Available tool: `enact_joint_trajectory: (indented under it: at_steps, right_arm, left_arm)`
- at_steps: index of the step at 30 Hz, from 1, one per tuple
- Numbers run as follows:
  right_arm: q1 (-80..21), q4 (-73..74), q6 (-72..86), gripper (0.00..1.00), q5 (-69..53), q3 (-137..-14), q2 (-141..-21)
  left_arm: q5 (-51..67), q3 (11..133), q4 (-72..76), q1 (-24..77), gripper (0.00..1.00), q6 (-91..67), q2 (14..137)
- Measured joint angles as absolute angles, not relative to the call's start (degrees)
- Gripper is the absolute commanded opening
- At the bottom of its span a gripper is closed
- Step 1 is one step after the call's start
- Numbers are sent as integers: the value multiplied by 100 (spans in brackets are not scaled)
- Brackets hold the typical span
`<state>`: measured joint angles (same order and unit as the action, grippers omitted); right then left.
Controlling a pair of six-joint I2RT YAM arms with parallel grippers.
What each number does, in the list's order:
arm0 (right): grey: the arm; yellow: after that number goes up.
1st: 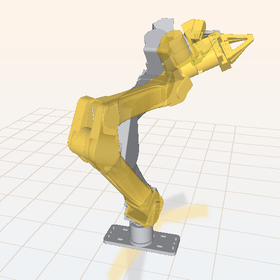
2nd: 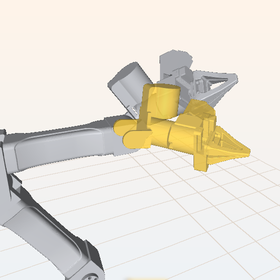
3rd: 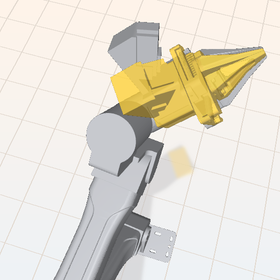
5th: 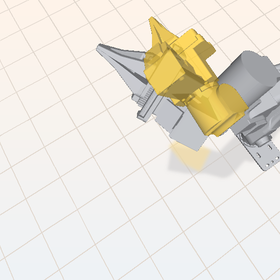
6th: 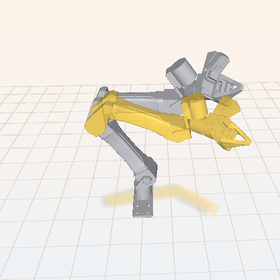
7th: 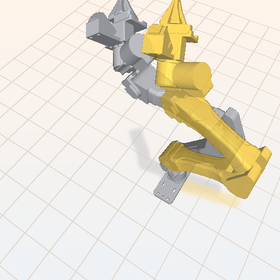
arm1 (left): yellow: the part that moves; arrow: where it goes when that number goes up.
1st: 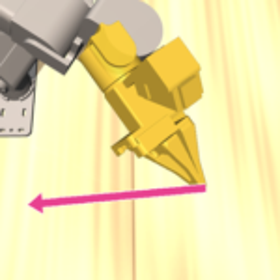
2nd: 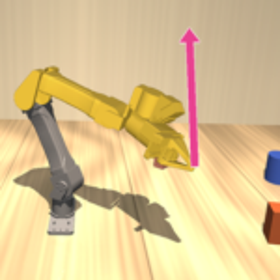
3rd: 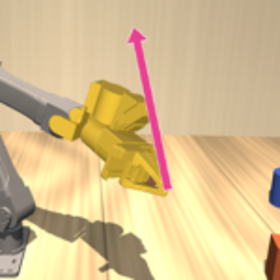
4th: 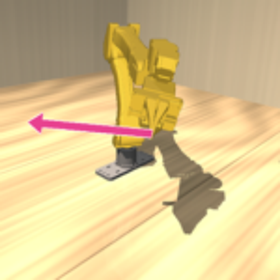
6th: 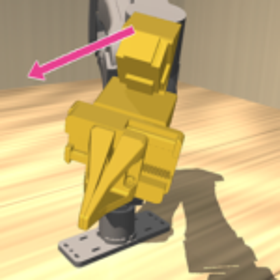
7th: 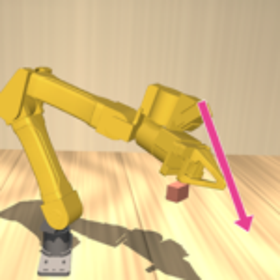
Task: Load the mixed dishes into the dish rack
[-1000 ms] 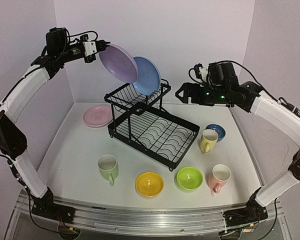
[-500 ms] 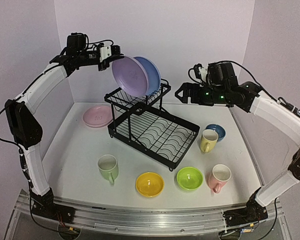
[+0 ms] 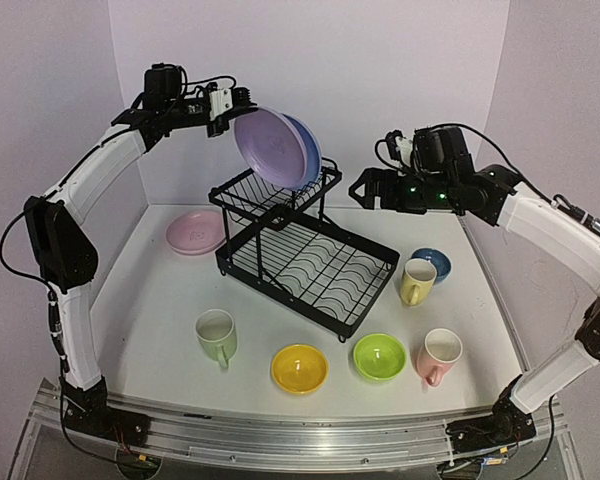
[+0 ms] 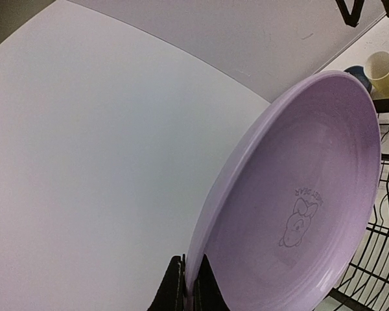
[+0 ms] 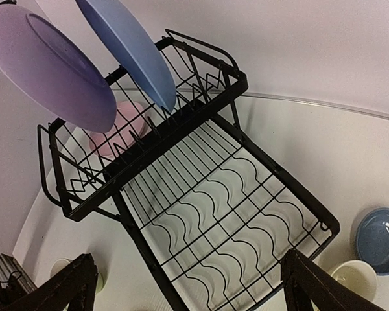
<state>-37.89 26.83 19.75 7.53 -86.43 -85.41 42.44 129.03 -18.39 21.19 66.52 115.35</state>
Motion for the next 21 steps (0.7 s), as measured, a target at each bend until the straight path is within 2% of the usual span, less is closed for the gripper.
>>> enact_joint_trajectory:
  at_steps: [21]
  right_arm:
    - [-3789,2662,1975,96,757,-8546,-8541]
  left_arm:
    - [4278,12876,-1828,2176,0,7104,11748]
